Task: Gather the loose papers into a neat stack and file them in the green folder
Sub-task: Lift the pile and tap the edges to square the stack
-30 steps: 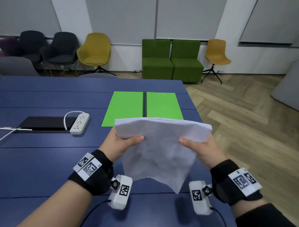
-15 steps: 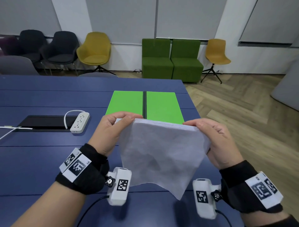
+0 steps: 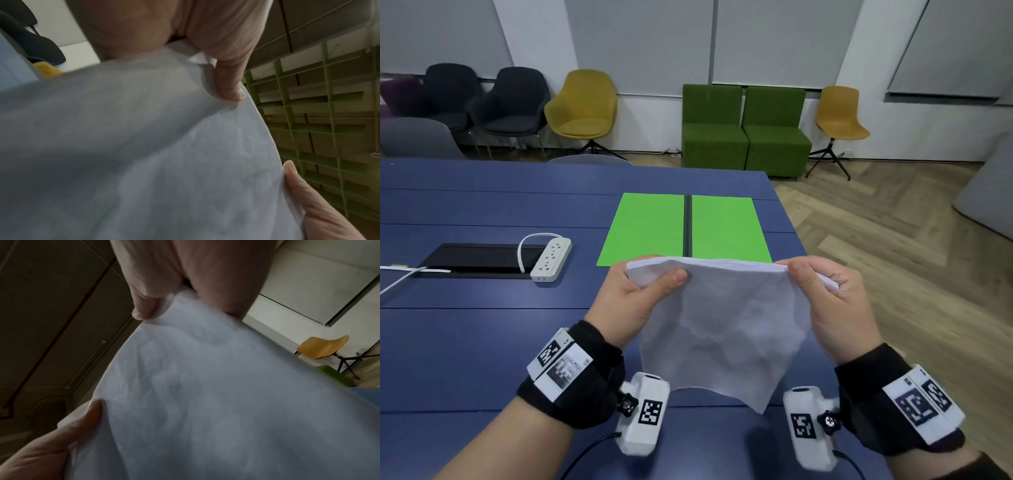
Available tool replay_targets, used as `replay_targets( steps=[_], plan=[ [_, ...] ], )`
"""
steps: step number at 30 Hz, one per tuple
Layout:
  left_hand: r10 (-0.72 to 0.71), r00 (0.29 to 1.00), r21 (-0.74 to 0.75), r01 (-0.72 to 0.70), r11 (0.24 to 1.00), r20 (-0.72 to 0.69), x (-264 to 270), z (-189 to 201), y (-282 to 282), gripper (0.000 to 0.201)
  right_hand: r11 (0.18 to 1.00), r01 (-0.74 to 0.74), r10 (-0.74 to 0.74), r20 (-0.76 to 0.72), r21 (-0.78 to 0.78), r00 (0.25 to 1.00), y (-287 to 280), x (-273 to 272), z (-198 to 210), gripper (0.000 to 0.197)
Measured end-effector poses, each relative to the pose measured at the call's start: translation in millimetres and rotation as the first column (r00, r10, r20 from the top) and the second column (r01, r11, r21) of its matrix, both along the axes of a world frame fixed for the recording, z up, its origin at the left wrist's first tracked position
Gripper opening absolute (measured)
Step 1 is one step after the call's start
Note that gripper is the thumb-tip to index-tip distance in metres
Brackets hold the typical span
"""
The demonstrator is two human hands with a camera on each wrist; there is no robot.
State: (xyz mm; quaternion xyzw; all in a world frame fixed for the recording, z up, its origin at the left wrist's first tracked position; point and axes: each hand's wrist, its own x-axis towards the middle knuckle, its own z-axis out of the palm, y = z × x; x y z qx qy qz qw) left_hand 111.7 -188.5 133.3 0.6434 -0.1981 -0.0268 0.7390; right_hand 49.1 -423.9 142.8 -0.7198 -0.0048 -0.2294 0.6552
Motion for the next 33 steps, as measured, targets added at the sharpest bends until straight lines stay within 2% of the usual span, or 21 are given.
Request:
replay_targets(
  steps=[3, 6, 10, 13, 15, 18, 20, 23, 27, 31, 33],
  plan=[
    [0.015, 0.999, 0.005, -0.015, 1.0, 0.042, 0.0, 5.7, 2.3, 0.018, 1.0, -0.01, 0.01, 0.03, 0.005, 0.999, 2.5, 3.4, 3.1, 0.04],
    [0.039, 0.999, 0.011, -0.039, 0.999, 0.037, -0.8, 8.9, 4.5, 0.017, 0.999, -0.036, 0.036, 0.008, 0.024, 0.999, 5.3, 4.6, 3.1, 0.024],
    [0.013, 0.993, -0.082, -0.022, 0.996, -0.114, 3.4, 9.4, 7.7, 0.046, 0.997, -0.077, 0.077, 0.012, -0.014, 0.997, 9.6, 7.0, 3.4, 0.025],
    [0.035, 0.979, -0.103, -0.056, 0.993, -0.199, 7.6, 9.7, 9.9, 0.041, 0.995, -0.09, 0.09, 0.011, -0.034, 0.996, 9.4, 8.1, 5.7, 0.026],
    [0.087, 0.979, -0.053, -0.099, 0.994, -0.184, 10.6, 10.1, 11.4, 0.038, 0.995, -0.09, 0.09, 0.003, -0.041, 0.996, 9.8, 8.5, 6.9, 0.026],
    [0.059, 0.986, 0.024, -0.056, 0.998, -0.158, 11.7, 18.1, 12.0, 0.034, 0.994, -0.107, 0.106, -0.027, -0.034, 0.994, 9.1, 10.6, 8.5, 0.023],
    [0.052, 0.986, 0.043, -0.046, 0.998, -0.161, 11.2, 25.5, 10.3, 0.032, 0.993, -0.115, 0.114, -0.054, -0.011, 0.992, 8.9, 12.8, 10.3, 0.021],
    [0.071, 0.993, 0.05, -0.067, 0.996, -0.093, 8.5, 28.0, 6.4, 0.021, 0.995, -0.092, 0.093, -0.054, 0.022, 0.994, 9.3, 14.8, 9.0, 0.023],
    [0.102, 0.993, 0.04, -0.1, 0.994, -0.057, 8.3, 22.4, 8.4, 0.028, 0.993, -0.115, 0.113, -0.049, -0.024, 0.992, 10.2, 11.5, 6.6, 0.009],
    [0.12, 0.993, 0.066, -0.119, 0.991, -0.019, 11.9, 14.2, 12.3, 0.041, 0.984, -0.178, 0.177, -0.042, -0.018, 0.983, 6.3, 9.6, 1.0, 0.023],
    [0.115, 0.993, 0.07, -0.116, 0.991, 0.024, 10.7, 7.3, 12.2, 0.055, 0.98, -0.199, 0.199, -0.043, 0.016, 0.979, 5.8, 8.5, -3.0, 0.051]
  ],
)
